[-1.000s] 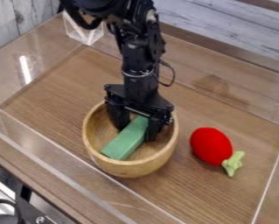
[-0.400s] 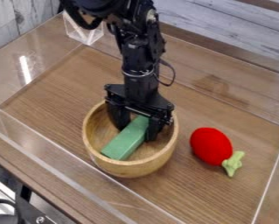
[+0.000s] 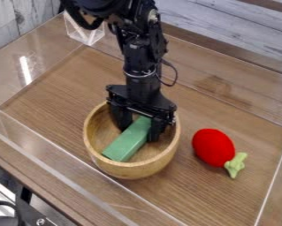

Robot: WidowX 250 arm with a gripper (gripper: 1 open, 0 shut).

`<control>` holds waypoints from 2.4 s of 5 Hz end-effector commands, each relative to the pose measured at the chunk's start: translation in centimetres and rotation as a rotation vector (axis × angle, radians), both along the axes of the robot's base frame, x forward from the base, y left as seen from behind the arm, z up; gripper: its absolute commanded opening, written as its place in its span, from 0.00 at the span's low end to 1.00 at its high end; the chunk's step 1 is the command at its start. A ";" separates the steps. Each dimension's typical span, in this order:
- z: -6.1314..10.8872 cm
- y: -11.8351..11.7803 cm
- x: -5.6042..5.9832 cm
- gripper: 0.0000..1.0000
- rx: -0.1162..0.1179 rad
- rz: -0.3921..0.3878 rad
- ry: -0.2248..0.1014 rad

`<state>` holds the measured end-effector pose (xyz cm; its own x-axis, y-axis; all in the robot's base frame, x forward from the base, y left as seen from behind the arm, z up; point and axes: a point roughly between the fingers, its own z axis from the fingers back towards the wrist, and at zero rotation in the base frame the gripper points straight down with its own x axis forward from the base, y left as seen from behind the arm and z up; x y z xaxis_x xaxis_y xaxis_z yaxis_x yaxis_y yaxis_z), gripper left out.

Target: Remove the green block from the brown bowl and put it on the table

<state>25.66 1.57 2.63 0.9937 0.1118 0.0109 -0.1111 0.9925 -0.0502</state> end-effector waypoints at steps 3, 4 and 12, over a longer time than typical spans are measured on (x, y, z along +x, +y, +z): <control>1.7 0.6 0.9 0.00 -0.009 0.022 -0.049; 2.3 0.7 0.8 0.00 -0.014 0.023 -0.050; 11.4 3.1 1.5 0.00 -0.086 -0.018 -0.121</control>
